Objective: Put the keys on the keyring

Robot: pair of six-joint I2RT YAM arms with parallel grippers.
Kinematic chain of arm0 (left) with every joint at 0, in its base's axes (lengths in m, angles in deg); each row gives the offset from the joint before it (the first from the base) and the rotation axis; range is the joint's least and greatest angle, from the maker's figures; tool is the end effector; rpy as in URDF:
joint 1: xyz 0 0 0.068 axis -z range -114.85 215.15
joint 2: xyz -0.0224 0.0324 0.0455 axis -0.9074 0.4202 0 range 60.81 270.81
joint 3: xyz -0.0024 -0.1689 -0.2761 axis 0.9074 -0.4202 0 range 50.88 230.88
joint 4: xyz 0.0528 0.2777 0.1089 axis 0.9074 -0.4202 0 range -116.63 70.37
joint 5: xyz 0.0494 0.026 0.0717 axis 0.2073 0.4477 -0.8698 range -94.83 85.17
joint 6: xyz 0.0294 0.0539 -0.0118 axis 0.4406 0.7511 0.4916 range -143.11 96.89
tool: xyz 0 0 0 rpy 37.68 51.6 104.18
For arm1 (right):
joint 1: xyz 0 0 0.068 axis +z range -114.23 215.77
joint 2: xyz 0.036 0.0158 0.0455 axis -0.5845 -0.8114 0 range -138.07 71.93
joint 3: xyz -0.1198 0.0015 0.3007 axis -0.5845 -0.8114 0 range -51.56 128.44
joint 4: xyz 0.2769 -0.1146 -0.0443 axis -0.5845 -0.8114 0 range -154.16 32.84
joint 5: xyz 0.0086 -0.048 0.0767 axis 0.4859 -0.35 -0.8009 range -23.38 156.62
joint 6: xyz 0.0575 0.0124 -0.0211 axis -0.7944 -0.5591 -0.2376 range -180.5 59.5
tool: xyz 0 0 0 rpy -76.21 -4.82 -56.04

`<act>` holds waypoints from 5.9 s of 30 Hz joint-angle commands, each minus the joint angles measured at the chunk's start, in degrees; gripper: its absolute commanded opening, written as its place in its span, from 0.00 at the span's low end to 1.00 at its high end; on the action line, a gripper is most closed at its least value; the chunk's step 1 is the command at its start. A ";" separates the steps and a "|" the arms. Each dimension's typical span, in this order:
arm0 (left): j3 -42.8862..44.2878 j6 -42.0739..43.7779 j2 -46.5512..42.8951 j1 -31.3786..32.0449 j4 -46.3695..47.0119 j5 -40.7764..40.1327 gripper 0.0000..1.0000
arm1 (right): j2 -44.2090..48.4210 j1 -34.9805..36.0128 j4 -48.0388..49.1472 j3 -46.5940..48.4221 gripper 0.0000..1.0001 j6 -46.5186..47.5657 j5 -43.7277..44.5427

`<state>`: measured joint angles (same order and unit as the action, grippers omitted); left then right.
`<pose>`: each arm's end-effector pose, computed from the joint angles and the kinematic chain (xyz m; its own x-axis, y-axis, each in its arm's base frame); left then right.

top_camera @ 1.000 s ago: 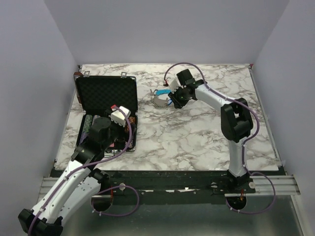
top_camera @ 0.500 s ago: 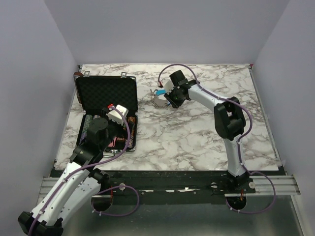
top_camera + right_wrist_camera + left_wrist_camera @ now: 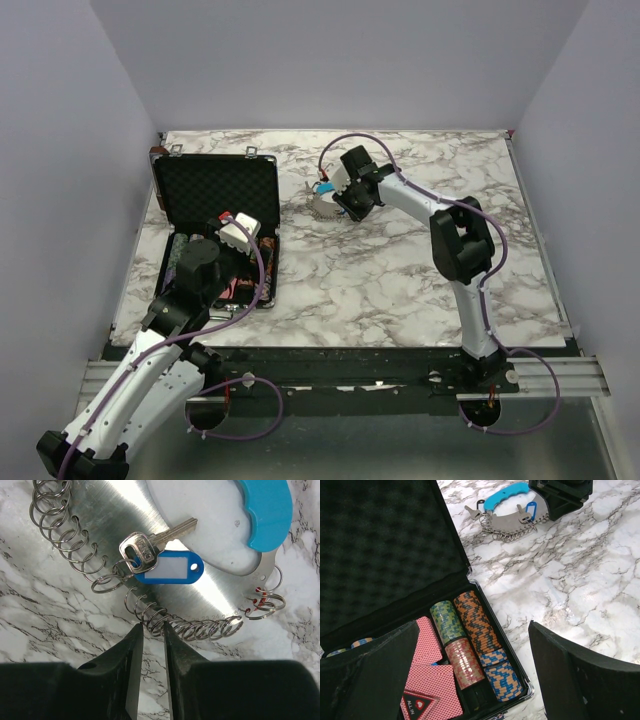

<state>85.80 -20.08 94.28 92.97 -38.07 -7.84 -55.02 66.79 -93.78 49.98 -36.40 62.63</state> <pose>0.1424 -0.0723 0.3197 -0.2357 0.1841 -0.9542 0.4347 0.8981 0.0659 0.4728 0.2882 0.1892 -0.4696 -0.7577 -0.4532 -0.8039 0.5791 -0.1352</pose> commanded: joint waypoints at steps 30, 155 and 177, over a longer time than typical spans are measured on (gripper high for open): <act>0.50 0.58 -0.25 -0.65 1.03 -0.25 0.99 | 1.62 0.70 -0.03 1.21 0.29 1.21 8.47; 0.33 0.58 -1.04 -1.27 0.68 0.37 0.99 | 1.72 -0.53 -9.52 -2.31 0.30 -7.66 -18.34; 0.42 0.58 -1.13 -1.36 0.77 0.37 0.99 | -1.28 3.07 -7.68 1.30 0.36 -9.51 -7.09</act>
<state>85.80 -19.89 93.78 91.90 -37.87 -7.73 -54.43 68.85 -102.19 50.57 -45.50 51.97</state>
